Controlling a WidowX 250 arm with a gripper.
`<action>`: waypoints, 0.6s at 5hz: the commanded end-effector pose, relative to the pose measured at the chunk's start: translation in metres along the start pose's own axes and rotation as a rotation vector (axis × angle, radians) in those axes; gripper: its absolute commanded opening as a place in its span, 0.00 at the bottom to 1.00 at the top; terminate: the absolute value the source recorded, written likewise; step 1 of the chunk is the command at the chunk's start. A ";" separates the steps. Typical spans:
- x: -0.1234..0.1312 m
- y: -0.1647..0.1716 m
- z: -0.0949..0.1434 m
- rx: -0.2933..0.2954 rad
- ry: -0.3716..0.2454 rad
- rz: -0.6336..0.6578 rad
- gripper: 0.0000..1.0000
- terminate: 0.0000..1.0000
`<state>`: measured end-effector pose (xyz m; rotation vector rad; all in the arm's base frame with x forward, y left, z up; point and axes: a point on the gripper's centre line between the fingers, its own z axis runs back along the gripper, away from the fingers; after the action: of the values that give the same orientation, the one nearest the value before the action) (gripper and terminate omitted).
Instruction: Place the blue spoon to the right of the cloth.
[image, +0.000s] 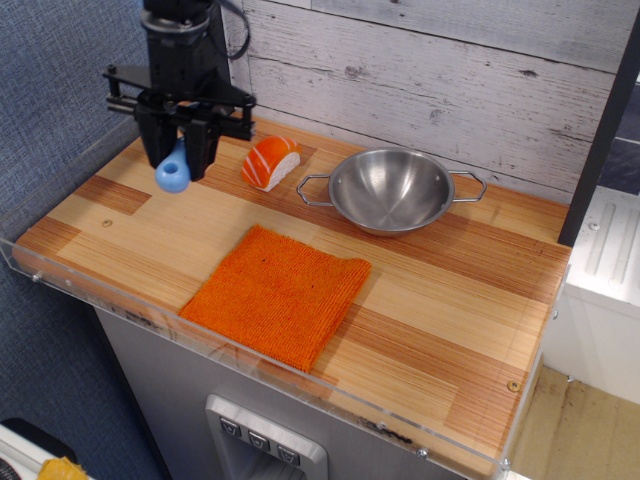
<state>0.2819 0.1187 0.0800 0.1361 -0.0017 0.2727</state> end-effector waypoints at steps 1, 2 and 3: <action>0.000 0.021 -0.030 0.010 0.005 -0.003 0.00 0.00; -0.008 0.020 -0.047 0.014 0.023 0.000 0.00 0.00; -0.012 0.017 -0.056 0.016 0.037 0.002 0.00 0.00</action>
<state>0.2650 0.1360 0.0178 0.1358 0.0660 0.2773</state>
